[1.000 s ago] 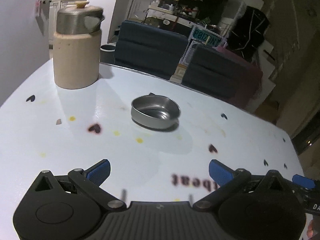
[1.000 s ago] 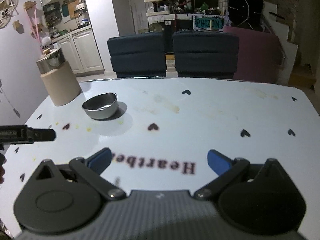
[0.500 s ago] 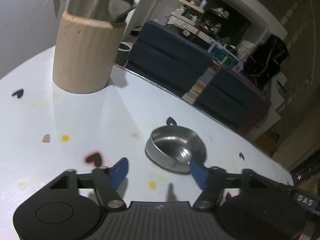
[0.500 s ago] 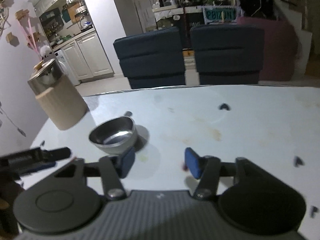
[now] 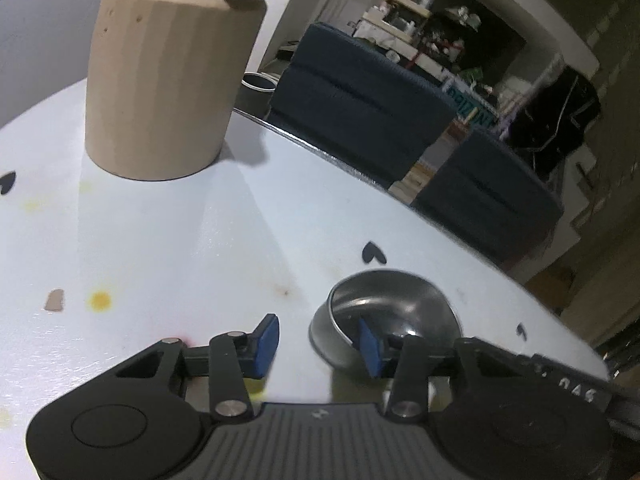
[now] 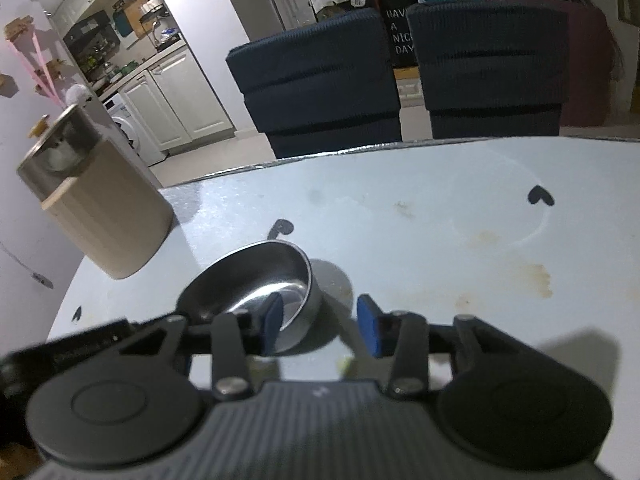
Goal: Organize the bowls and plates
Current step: 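Close both grippers on the round steel bowl rim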
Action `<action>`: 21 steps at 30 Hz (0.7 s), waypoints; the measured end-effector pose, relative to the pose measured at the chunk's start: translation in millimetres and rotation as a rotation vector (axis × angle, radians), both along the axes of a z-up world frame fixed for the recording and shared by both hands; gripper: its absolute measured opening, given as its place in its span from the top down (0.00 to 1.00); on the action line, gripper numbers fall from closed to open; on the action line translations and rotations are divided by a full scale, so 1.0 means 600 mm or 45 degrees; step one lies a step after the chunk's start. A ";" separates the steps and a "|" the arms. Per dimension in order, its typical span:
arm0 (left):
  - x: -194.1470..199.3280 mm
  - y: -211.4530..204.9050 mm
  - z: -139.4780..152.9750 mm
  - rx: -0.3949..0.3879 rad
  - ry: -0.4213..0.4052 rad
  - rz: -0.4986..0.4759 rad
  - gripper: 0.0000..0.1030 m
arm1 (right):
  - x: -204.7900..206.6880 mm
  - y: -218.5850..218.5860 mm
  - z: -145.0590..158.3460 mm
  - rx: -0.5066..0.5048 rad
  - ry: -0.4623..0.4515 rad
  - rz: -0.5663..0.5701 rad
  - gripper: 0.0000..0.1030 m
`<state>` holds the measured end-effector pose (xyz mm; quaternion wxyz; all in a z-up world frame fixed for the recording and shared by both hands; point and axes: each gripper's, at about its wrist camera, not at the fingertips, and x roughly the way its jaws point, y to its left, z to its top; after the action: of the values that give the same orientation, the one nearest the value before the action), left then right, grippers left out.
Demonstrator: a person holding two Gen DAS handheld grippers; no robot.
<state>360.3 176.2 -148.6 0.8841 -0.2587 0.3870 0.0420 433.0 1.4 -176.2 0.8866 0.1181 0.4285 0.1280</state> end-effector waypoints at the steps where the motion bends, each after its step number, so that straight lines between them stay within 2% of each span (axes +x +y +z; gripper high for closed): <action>1: 0.002 0.001 -0.001 0.002 -0.002 0.002 0.58 | 0.003 0.000 -0.002 0.007 -0.002 -0.002 0.55; 6: 0.006 0.003 -0.006 -0.008 -0.013 -0.005 0.69 | 0.024 0.009 -0.012 0.021 -0.005 0.013 0.60; 8: 0.006 0.000 -0.005 -0.020 -0.022 -0.009 0.79 | 0.029 0.014 -0.015 0.018 0.003 0.028 0.67; 9: 0.006 -0.002 -0.004 -0.024 -0.027 -0.019 0.82 | 0.031 0.016 -0.017 0.020 0.009 0.035 0.74; 10: 0.007 -0.004 -0.003 -0.021 -0.029 -0.025 0.85 | 0.032 0.018 -0.018 0.021 0.016 0.045 0.81; 12: 0.008 -0.009 -0.002 -0.002 -0.022 -0.035 0.85 | 0.036 0.024 -0.019 0.009 0.011 0.052 0.87; 16: 0.005 -0.015 0.007 0.002 0.007 -0.039 0.89 | 0.029 0.026 -0.011 -0.017 -0.011 0.039 0.89; 21: -0.020 -0.040 0.047 0.002 -0.045 -0.060 0.91 | -0.001 0.014 0.012 -0.048 -0.028 0.040 0.90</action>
<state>348.6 152.4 -120.4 0.8917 -0.2496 0.3772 0.0170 432.3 9.8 -169.3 0.8913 0.0931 0.4227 0.1350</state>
